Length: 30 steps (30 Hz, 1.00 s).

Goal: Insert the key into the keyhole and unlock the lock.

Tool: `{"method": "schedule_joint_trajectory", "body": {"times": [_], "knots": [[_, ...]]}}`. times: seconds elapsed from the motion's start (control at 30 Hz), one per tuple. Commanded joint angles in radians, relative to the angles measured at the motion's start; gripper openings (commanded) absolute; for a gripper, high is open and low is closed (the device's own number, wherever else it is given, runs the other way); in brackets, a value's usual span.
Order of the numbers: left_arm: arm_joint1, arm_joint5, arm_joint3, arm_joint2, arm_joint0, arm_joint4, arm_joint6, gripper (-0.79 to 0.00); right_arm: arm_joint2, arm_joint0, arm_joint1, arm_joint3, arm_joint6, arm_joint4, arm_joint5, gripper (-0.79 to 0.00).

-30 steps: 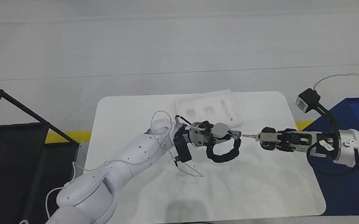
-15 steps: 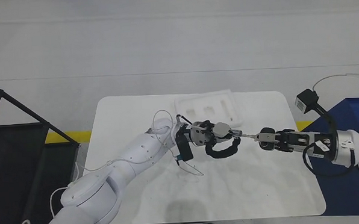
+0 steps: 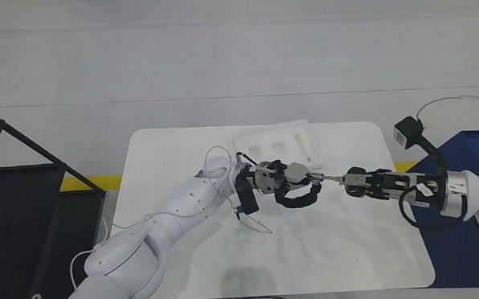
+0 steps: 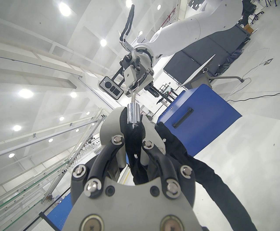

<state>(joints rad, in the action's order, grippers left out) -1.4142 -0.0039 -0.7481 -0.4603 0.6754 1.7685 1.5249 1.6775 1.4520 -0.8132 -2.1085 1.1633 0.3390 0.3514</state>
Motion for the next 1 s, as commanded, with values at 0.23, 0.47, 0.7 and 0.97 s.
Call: {"method": "schedule_joint_trajectory", "body": {"times": [0.23,0.47,0.7,0.97], "knots": [[-0.009,-0.008,0.013,-0.017,0.002,0.014,0.006,-0.785,-0.023,-0.021,0.005,0.007,0.003,-0.012,0.011,-0.785],[-0.017,-0.014,0.025,-0.027,0.0,0.029,0.009,-0.785,-0.035,-0.034,0.009,0.011,0.005,-0.017,0.015,-0.785],[-0.023,-0.007,0.031,-0.034,-0.002,0.059,0.002,-0.785,-0.048,-0.044,0.012,0.018,-0.004,-0.024,0.026,-0.785],[-0.027,-0.001,0.032,-0.044,0.0,0.082,-0.002,-0.785,-0.078,-0.06,0.017,0.024,-0.01,-0.048,0.066,-0.785]]}}
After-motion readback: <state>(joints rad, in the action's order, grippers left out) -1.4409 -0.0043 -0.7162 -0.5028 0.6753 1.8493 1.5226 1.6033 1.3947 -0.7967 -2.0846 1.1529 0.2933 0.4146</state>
